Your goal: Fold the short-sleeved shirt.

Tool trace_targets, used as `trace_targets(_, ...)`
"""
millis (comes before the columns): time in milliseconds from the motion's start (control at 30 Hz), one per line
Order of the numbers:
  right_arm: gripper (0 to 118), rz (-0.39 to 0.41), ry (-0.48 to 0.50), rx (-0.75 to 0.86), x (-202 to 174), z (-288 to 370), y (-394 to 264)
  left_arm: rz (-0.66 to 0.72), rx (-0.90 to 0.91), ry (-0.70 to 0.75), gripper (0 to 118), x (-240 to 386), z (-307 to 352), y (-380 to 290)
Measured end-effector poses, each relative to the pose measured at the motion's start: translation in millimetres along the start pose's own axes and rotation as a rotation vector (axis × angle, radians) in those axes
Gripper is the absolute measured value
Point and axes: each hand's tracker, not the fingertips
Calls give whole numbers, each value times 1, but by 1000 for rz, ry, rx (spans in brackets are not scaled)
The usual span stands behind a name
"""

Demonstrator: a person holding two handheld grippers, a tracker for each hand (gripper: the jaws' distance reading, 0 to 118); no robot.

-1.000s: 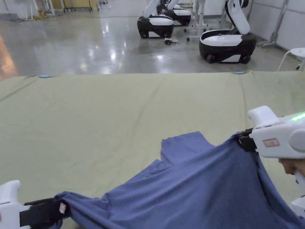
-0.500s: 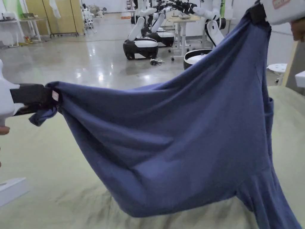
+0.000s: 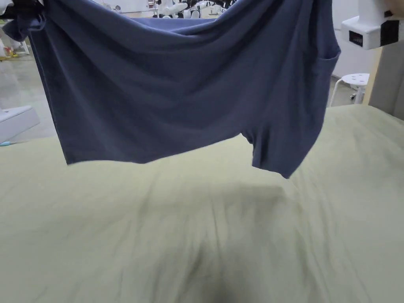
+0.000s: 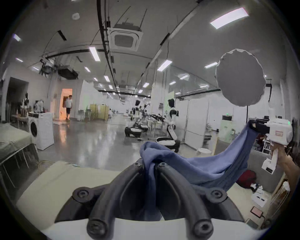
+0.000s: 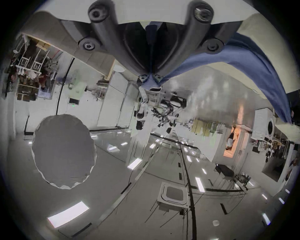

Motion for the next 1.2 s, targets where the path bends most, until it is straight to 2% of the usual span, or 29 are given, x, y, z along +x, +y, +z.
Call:
trace_targets(200, 5, -41, 138, -68, -25, 19, -95, 12, -151, -13, 10, -17, 2, -84)
trace_targets(300, 5, 9, 195, -175, -45, 43, -154, 52, -266, -16, 10, -36, 13, -146)
trace_targets(333, 5, -23, 222, -182, -48, 49, -172, 53, -319, -15, 10, -41, 18, -164)
trace_targets(367, 5, -21, 234, -240, -53, 57, -192, 57, -361, -18, 10, -47, 25, -186)
trace_targets(433, 5, -93, 259, -287, -57, 78, -225, 38, -426, -17, 9, -56, 44, -220)
trace_targets(500, 5, -186, 292, -331, -54, 105, -254, 34, -493, -20, 10, -57, 68, -246)
trace_targets(533, 5, -197, 306, -354, -51, 120, -261, 53, -508, -12, 10, -59, 78, -254)
trace_targets(567, 5, -244, 318, -342, -47, 139, -272, 46, -522, -19, 10, -59, 92, -260)
trace_targets(600, 5, -230, 318, -361, -44, 156, -278, 36, -530, -26, 10, -57, 106, -264)
trace_targets(667, 5, -263, 345, -375, -33, 189, -290, 28, -547, -28, 10, -59, 132, -269)
trace_targets(767, 5, -238, 377, -426, -14, 238, -300, 69, -556, -38, 10, -61, 179, -269)
trace_targets(900, 5, -289, 401, -489, 11, 302, -312, 65, -559, -3, 10, -57, 244, -276)
trace_targets(1000, 5, -266, 406, -539, 18, 343, -323, 56, -604, 7, 10, -51, 282, -290)
trace_targets(1100, 5, -291, 432, -606, 20, 374, -342, 76, -684, 12, 10, -49, 310, -315)
trace_targets(1200, 5, -282, 427, -660, 19, 391, -365, 90, -726, 30, 10, -50, 328, -340)
